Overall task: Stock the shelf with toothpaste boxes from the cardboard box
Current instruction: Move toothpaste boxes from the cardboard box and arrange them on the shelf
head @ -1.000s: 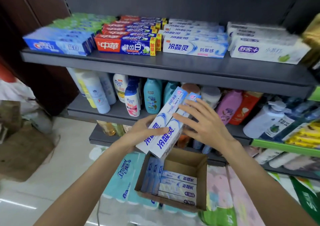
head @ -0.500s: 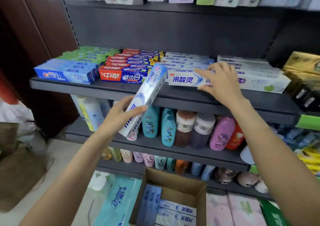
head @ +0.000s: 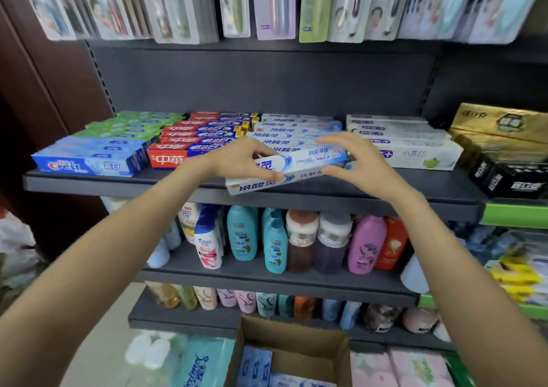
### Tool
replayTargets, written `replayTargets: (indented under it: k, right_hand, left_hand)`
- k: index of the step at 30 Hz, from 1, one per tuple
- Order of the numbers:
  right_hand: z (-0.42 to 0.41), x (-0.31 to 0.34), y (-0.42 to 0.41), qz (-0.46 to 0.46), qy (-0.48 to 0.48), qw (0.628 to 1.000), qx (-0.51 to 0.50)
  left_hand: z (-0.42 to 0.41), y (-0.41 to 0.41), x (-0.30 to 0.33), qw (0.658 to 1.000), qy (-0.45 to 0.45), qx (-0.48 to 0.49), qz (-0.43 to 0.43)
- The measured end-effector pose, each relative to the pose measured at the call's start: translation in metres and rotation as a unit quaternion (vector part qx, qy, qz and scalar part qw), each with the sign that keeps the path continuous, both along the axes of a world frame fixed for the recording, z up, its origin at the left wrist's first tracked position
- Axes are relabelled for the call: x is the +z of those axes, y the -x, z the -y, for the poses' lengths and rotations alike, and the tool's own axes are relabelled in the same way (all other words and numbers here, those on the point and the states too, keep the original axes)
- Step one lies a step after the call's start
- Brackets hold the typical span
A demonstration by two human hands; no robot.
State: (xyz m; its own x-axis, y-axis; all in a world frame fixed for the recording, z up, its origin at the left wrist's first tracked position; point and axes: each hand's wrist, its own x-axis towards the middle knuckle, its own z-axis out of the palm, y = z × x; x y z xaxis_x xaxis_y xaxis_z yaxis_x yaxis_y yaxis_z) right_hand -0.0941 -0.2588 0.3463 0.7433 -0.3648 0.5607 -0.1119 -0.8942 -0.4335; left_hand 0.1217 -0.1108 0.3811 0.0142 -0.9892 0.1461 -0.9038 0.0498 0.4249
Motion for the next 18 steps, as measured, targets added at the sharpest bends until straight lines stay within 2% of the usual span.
replayTargets:
  k: [4,6,8,10,13,16,18]
  right_hand:
    - [0.014,-0.016,0.004,0.017,0.031,0.993,-0.117]
    - [0.018,-0.028,0.001,-0.002,0.114,0.977,-0.182]
    - [0.019,-0.039,-0.003,-0.013,0.147,0.965,-0.215]
    - [0.016,-0.045,-0.005,0.001,0.141,0.963,-0.232]
    - [0.007,-0.05,-0.005,0.027,0.213,0.948,-0.234]
    - [-0.018,-0.058,0.0,0.091,0.262,0.945,-0.174]
    - [-0.043,-0.074,0.007,0.102,0.282,0.946,-0.125]
  left_hand:
    - [0.04,-0.005,0.002,0.989,0.055,-0.001,0.138]
    - [0.049,-0.008,-0.01,0.966,0.1,0.018,0.237]
    - [0.051,-0.012,-0.025,0.946,0.156,0.007,0.285]
    - [0.048,-0.016,-0.039,0.933,0.216,0.002,0.289]
    - [0.035,-0.012,-0.049,0.917,0.296,0.028,0.266]
    - [0.01,0.004,-0.067,0.901,0.374,0.051,0.216]
    - [-0.016,0.016,-0.087,0.895,0.405,0.053,0.178]
